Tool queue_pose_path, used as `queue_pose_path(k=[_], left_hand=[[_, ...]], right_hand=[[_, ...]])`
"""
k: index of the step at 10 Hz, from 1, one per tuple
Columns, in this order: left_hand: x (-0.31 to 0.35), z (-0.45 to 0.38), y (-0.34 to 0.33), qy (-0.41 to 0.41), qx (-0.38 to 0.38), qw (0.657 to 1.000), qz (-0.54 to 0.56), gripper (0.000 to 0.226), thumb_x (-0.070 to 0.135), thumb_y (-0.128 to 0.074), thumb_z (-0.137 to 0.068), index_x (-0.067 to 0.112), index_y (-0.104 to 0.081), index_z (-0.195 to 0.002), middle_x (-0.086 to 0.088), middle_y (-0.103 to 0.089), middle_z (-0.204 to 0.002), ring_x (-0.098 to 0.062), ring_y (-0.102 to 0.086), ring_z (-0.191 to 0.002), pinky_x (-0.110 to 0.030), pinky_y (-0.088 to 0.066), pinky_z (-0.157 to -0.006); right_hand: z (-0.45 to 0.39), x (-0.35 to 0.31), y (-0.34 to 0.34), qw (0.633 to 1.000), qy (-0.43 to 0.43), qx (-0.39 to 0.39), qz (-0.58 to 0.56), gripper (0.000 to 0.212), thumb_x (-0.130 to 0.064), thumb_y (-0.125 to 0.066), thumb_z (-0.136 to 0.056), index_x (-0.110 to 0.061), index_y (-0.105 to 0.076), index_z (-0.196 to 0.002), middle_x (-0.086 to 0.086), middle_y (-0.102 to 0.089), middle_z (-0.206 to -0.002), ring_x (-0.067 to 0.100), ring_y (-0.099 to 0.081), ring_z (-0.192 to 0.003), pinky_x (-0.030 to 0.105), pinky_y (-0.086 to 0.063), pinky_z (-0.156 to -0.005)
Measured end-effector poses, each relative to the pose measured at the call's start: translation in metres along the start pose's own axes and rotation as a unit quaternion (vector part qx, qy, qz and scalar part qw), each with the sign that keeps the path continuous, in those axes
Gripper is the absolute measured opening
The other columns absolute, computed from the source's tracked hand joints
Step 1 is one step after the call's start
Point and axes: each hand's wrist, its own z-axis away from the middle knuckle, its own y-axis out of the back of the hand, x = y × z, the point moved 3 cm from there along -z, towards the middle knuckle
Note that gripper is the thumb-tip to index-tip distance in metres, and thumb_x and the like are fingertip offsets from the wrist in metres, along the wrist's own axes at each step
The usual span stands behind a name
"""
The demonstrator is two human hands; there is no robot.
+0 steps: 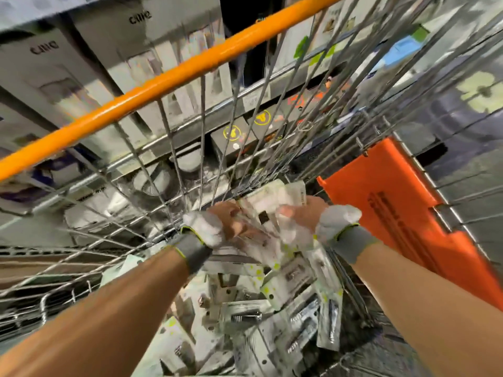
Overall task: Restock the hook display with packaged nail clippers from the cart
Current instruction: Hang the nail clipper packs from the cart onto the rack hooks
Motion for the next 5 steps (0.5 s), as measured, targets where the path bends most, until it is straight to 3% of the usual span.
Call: queue_pose_path(k=[1, 2, 3, 4, 5], left_hand=[[-0.007, 0.012, 0.003, 0.034, -0.003, 0.989, 0.143, 0.036, 0.005, -0.064, -0.085, -0.006, -0.054, -0.118, 0.000, -0.052, -0.080, -0.014, -0.052, -0.074, -0.011, -0.045, -0.066], [-0.006, 0.025, -0.002, 0.101, -0.042, 0.940, 0.322, 0.040, -0.005, -0.059, -0.086, -0.009, -0.048, -0.123, -0.010, -0.055, -0.085, -0.024, -0.055, -0.078, -0.029, -0.050, -0.073], [-0.004, 0.030, -0.014, 0.112, -0.078, 0.916, 0.376, 0.047, -0.006, -0.058, -0.086, -0.002, -0.045, -0.130, -0.014, -0.053, -0.103, -0.022, -0.055, -0.080, -0.031, -0.049, -0.069], [-0.003, 0.032, -0.018, 0.103, -0.079, 0.899, 0.418, 0.049, -0.007, -0.052, -0.088, 0.001, -0.042, -0.136, -0.014, -0.050, -0.112, -0.025, -0.051, -0.091, -0.028, -0.045, -0.066], [-0.005, 0.031, -0.029, 0.087, -0.091, 0.918, 0.376, 0.044, -0.008, -0.051, -0.088, 0.000, -0.047, -0.131, -0.023, -0.053, -0.128, -0.028, -0.055, -0.105, -0.029, -0.048, -0.068]], right_hand=[[0.013, 0.018, -0.014, 0.971, -0.089, -0.038, -0.217, 0.054, -0.043, -0.087, -0.055, -0.001, -0.066, -0.082, 0.021, -0.064, -0.079, 0.037, -0.059, -0.072, 0.032, -0.051, -0.066], [0.043, 0.012, -0.030, 0.924, -0.112, -0.090, -0.355, 0.049, -0.040, -0.078, -0.072, -0.004, -0.065, -0.102, 0.015, -0.068, -0.102, 0.030, -0.066, -0.096, 0.041, -0.053, -0.088], [0.049, 0.010, -0.040, 0.891, -0.076, -0.095, -0.437, 0.025, -0.020, -0.049, -0.097, -0.007, -0.058, -0.078, 0.003, -0.065, -0.056, 0.012, -0.063, -0.049, 0.022, -0.052, -0.049], [0.054, 0.011, -0.039, 0.853, -0.071, -0.026, -0.516, 0.027, -0.016, -0.052, -0.096, -0.008, -0.055, -0.070, 0.001, -0.059, -0.046, 0.011, -0.059, -0.042, 0.022, -0.051, -0.042], [0.052, 0.019, -0.045, 0.843, -0.088, -0.026, -0.529, 0.031, -0.019, -0.055, -0.095, -0.008, -0.060, -0.067, 0.002, -0.061, -0.048, 0.015, -0.062, -0.046, 0.034, -0.056, -0.061]])
